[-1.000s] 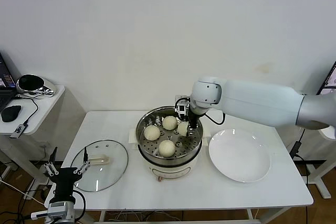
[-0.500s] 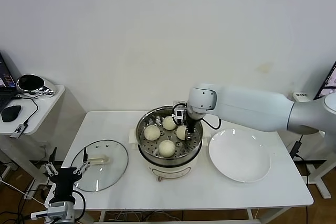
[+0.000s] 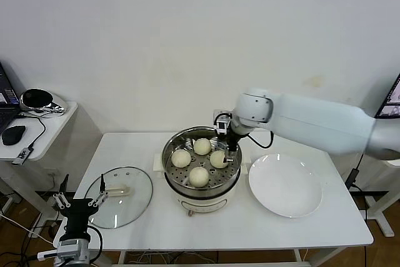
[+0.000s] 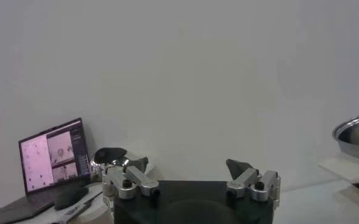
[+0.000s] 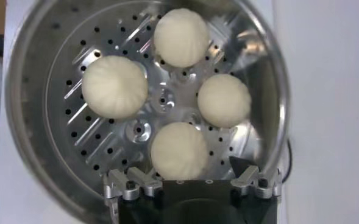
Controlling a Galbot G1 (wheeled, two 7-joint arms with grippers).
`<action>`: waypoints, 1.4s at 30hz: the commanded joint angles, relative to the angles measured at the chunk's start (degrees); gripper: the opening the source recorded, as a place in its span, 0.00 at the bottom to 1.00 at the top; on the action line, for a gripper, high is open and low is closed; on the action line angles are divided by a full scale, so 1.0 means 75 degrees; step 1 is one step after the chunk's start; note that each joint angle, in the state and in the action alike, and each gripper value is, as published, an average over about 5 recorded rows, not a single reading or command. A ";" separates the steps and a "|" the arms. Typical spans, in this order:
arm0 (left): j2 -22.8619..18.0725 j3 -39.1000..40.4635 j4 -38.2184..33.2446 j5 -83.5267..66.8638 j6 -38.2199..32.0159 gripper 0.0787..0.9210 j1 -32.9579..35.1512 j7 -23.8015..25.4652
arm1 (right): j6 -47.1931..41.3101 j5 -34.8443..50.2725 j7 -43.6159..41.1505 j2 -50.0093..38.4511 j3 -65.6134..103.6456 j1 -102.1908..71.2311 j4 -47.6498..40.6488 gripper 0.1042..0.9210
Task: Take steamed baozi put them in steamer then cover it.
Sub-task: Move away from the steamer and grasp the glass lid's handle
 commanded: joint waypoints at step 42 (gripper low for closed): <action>0.1088 -0.0309 0.2327 0.7560 -0.0061 0.88 0.0121 0.0562 | 0.6423 -0.3008 0.4833 0.3204 1.7961 -1.5917 0.3322 0.88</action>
